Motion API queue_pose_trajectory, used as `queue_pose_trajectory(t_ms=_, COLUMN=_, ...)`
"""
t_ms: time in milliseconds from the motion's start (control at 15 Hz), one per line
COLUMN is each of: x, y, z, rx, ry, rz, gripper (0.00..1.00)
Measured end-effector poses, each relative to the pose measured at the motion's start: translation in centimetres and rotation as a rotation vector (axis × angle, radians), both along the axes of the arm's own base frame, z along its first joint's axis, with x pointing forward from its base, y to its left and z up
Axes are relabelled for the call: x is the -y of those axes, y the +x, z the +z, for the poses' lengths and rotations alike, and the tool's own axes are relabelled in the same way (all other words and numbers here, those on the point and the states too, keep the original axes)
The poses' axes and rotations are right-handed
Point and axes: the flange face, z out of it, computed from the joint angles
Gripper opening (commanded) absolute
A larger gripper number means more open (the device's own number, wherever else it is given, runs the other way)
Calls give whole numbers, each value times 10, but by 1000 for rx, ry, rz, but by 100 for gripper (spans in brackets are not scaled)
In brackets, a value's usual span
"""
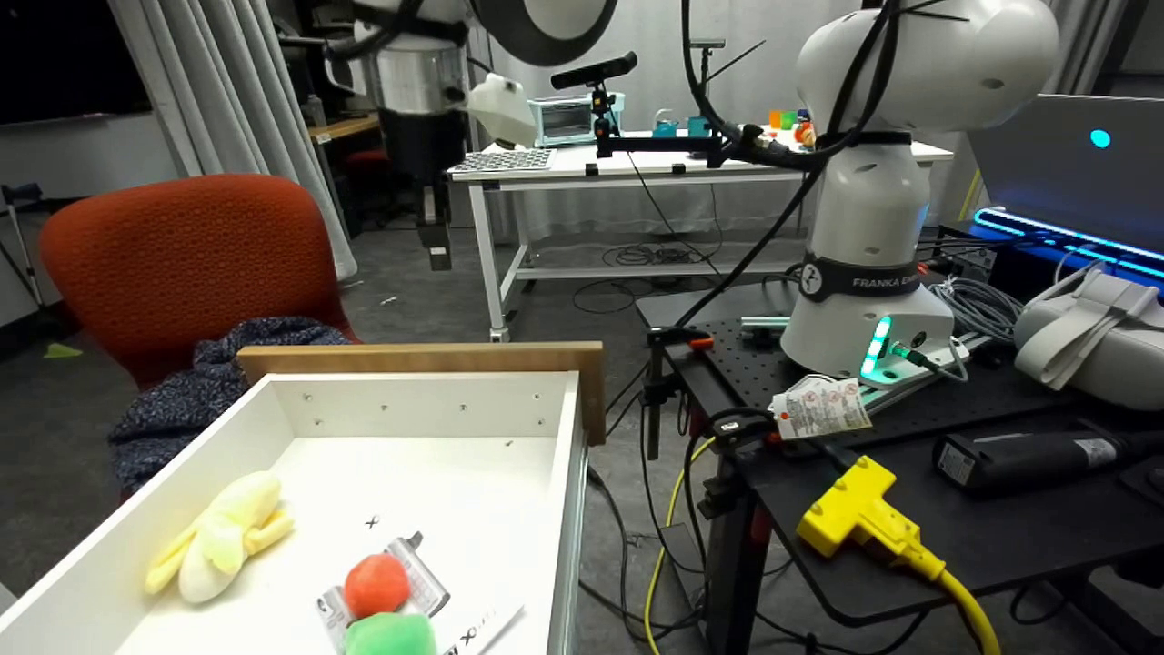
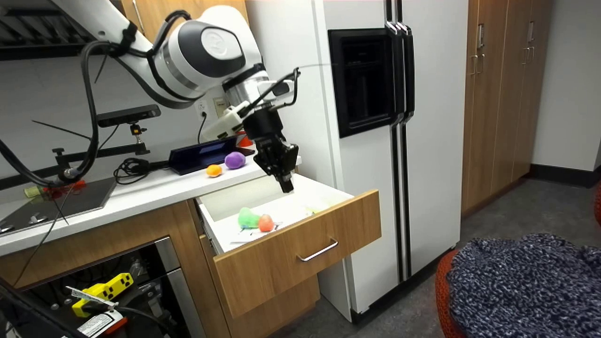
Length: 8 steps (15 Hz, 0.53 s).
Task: Open the drawer on the right
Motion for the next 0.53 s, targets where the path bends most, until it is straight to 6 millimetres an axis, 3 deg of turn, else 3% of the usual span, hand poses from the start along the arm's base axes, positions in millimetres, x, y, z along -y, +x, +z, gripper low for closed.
queue_pose_trajectory(t_ms=267, x=-19, y=-2, z=61, rx=133, ry=12, rz=8, gripper=0)
queue_pose_trajectory(t_ms=533, x=-32, y=-5, z=91, rx=207, ry=82, rz=-17, gripper=0)
